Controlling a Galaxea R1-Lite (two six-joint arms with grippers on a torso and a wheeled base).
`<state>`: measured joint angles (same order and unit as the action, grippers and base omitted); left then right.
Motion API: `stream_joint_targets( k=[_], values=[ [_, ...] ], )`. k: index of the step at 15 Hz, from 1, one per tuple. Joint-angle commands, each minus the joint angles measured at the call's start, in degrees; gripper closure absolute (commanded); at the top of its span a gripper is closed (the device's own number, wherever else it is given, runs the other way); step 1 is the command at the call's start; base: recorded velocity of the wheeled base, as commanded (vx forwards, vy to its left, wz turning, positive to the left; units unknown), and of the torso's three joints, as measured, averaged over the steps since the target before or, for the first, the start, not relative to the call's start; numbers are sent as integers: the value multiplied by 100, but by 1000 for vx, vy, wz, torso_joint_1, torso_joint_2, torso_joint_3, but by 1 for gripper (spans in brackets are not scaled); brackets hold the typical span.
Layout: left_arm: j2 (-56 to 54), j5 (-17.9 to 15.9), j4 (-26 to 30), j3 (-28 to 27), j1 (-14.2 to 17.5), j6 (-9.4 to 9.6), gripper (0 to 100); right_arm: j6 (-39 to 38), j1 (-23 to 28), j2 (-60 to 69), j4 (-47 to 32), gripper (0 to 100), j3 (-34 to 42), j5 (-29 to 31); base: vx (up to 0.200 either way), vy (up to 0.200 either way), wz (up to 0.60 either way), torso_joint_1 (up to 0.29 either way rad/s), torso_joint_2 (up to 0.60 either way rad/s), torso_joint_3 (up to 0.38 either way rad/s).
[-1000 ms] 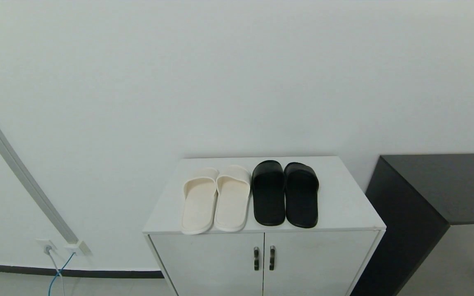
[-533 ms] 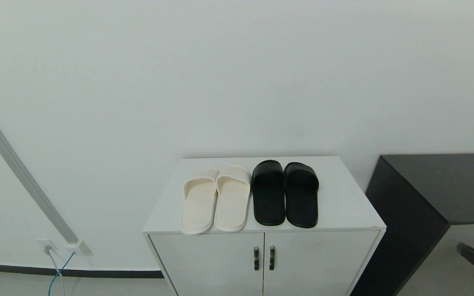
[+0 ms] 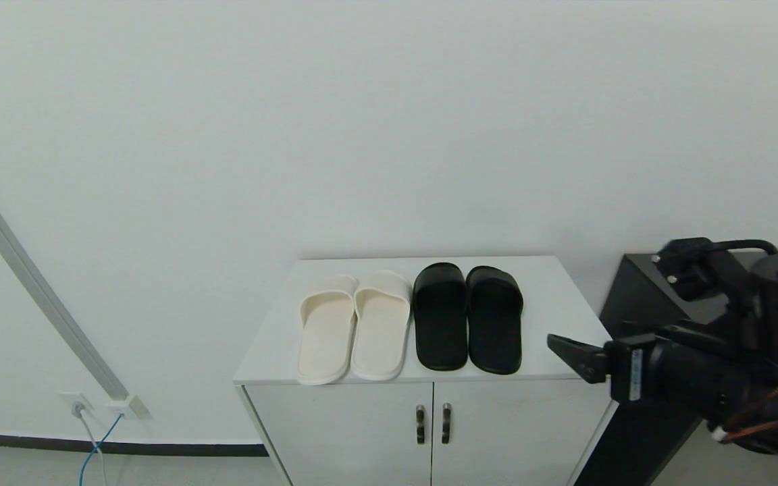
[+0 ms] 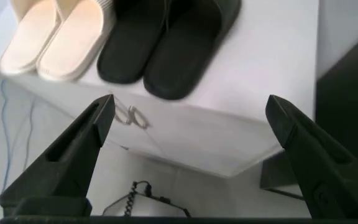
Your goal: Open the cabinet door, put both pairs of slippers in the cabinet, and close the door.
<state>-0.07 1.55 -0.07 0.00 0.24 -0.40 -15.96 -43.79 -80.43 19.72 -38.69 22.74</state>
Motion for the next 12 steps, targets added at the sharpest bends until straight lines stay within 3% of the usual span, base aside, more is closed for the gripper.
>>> stream_joint_targets(
  k=[1, 7, 12],
  values=[
    [7, 3, -1, 0, -7, -4, 100, -180, -376, -1141, 75, 0, -666, 381, 0, 0, 0, 0, 0, 0],
    [7, 3, -1, 0, -7, 14, 100, -259, -367, -3268, 620, 0, -2063, 1602, 0, 0, 0, 0, 0, 0],
    [7, 3, 7, 0, -7, 31, 100, -250, -51, -4340, 629, 0, -3162, 1936, 0, 0, 0, 0, 0, 0]
  ],
)
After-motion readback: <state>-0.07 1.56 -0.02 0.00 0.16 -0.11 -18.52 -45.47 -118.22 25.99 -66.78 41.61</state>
